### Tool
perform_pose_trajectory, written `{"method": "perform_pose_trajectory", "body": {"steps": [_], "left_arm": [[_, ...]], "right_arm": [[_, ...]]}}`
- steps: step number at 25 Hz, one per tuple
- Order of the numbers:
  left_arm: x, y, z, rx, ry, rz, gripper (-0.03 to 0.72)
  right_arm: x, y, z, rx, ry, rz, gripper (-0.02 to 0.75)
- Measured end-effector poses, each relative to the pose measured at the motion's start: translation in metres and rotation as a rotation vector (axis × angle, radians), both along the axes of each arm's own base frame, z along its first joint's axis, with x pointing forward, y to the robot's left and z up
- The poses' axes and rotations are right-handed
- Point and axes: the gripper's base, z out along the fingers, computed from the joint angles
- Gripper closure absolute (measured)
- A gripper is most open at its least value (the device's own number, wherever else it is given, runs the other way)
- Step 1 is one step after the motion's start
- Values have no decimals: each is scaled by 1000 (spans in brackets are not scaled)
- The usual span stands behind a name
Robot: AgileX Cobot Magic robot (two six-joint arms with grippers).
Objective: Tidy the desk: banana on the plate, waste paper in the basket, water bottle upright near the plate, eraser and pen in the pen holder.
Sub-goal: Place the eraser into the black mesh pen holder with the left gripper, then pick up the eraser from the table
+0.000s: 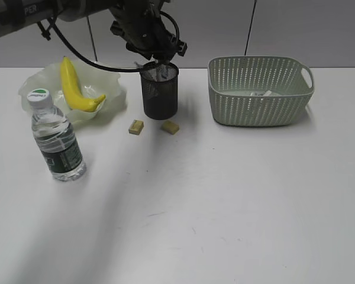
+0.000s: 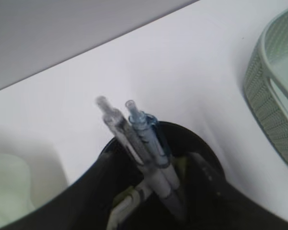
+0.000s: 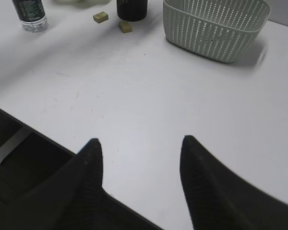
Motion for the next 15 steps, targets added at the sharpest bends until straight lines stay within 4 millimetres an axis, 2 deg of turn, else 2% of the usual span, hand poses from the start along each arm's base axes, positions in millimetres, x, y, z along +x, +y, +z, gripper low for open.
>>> {"method": "perform_pose_trajectory", "body": {"steps": [6, 8, 15], "left_arm": [[-3, 2, 12, -1, -2, 4, 320], [-8, 6, 25, 2, 2, 8, 319], [-42, 27, 98, 8, 25, 36, 319]], "right_arm": [[0, 0, 0, 0, 0, 0, 320], [0, 0, 0, 0, 0, 0, 320], [0, 0, 0, 0, 0, 0, 320]]}}
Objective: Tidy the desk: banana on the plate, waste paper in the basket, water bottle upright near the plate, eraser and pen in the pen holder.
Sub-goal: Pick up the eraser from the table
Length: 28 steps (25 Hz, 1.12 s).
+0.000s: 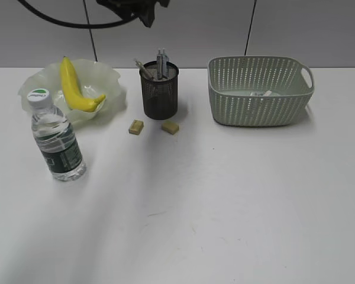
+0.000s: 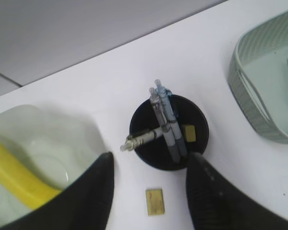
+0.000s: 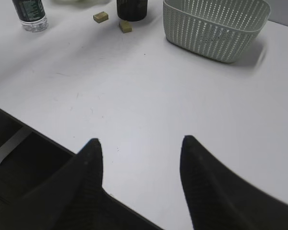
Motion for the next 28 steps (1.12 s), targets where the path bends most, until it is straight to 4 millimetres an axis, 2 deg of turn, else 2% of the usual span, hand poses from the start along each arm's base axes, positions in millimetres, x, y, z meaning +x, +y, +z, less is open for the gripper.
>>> {"method": "perform_pose_trajectory", "body": {"steps": [4, 12, 16, 19, 22, 28], "left_arm": [[-24, 15, 36, 9, 22, 16, 320], [-79, 45, 124, -105, -126, 10, 322], [-114, 67, 148, -121, -155, 8, 322], [-142, 83, 148, -107, -133, 9, 326], [-172, 101, 137, -81, -92, 8, 332], [-233, 136, 92, -19, 18, 7, 345]], "right_arm": [[0, 0, 0, 0, 0, 0, 320], [0, 0, 0, 0, 0, 0, 320], [0, 0, 0, 0, 0, 0, 320], [0, 0, 0, 0, 0, 0, 320], [0, 0, 0, 0, 0, 0, 320], [0, 0, 0, 1, 1, 0, 320]]}}
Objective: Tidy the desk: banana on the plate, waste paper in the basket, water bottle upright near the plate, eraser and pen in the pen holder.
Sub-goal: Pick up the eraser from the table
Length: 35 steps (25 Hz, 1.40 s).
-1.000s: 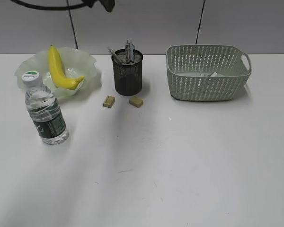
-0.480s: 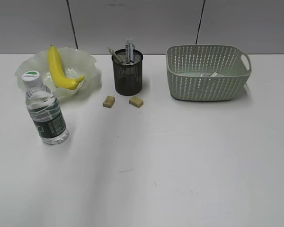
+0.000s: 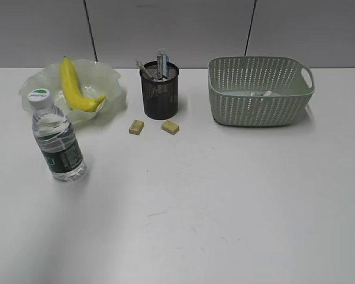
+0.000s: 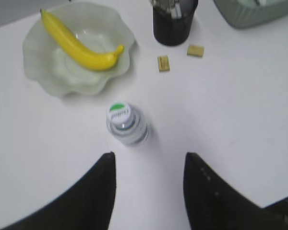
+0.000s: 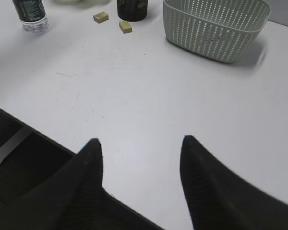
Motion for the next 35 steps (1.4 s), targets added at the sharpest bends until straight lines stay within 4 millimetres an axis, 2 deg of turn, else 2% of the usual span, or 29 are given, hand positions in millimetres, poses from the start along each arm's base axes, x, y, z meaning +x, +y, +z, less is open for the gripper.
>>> {"method": "perform_pose_trajectory", "body": {"steps": [5, 8, 15, 19, 22, 26, 33, 35], "left_arm": [[-56, 33, -44, 27, 60, -2, 351], [-97, 57, -67, -6, 4, -6, 351], [-154, 90, -101, -155, -259, -23, 362], [-176, 102, -111, -219, -368, -26, 370], [-186, 109, -119, -244, -410, -25, 369], [-191, 112, -125, -244, -413, -23, 370], [-191, 112, -127, -239, -405, -22, 374], [-191, 112, -127, -240, -405, -22, 374]], "right_arm": [[0, 0, 0, 0, 0, 0, 320], [0, 0, 0, 0, 0, 0, 320], [2, 1, 0, -23, 0, 9, 320], [20, 13, 12, -41, 20, 12, 320], [46, 31, 26, -17, -19, 13, 320], [91, 61, 37, -28, -4, 15, 320], [197, 132, 44, -171, 143, 42, 320], [232, 155, 39, -220, 191, 56, 320]]}}
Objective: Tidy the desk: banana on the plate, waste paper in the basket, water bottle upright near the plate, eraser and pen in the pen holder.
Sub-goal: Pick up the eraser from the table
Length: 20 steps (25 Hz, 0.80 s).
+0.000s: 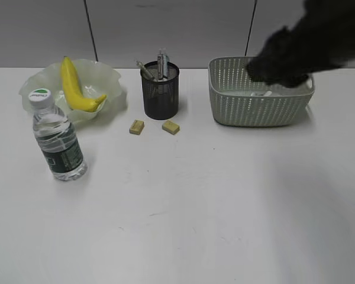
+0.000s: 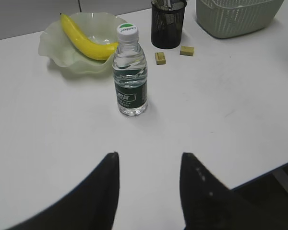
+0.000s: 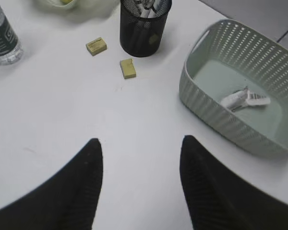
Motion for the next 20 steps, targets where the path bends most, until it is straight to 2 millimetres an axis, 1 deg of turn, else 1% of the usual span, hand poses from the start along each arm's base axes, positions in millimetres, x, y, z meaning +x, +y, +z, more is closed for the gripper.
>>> {"method": "perform_pose_trajectory", "body": {"steps": [1, 3, 4, 5, 7, 10, 13, 15, 17, 20], "left_arm": [[0, 0, 0, 0, 0, 0, 374], [0, 0, 0, 0, 0, 0, 374], [0, 0, 0, 0, 0, 0, 374], [0, 0, 0, 0, 0, 0, 374], [0, 0, 0, 0, 0, 0, 374], [0, 0, 0, 0, 0, 0, 374], [0, 0, 0, 0, 0, 0, 375], [0, 0, 0, 0, 0, 0, 375], [0, 0, 0, 0, 0, 0, 375], [0, 0, 0, 0, 0, 0, 375]], "right_arm": [[18, 13, 1, -23, 10, 17, 320], [49, 33, -8, -86, 47, 49, 320], [63, 43, -18, -113, 88, 65, 320], [75, 52, -20, -130, 105, 79, 320], [102, 71, -34, -167, 158, 96, 320], [134, 93, -57, -215, 228, 112, 316], [157, 109, -84, -236, 283, 120, 283], [168, 118, -105, -233, 322, 121, 250], [176, 125, -122, -232, 341, 122, 230], [184, 131, -148, -235, 356, 119, 222]]}}
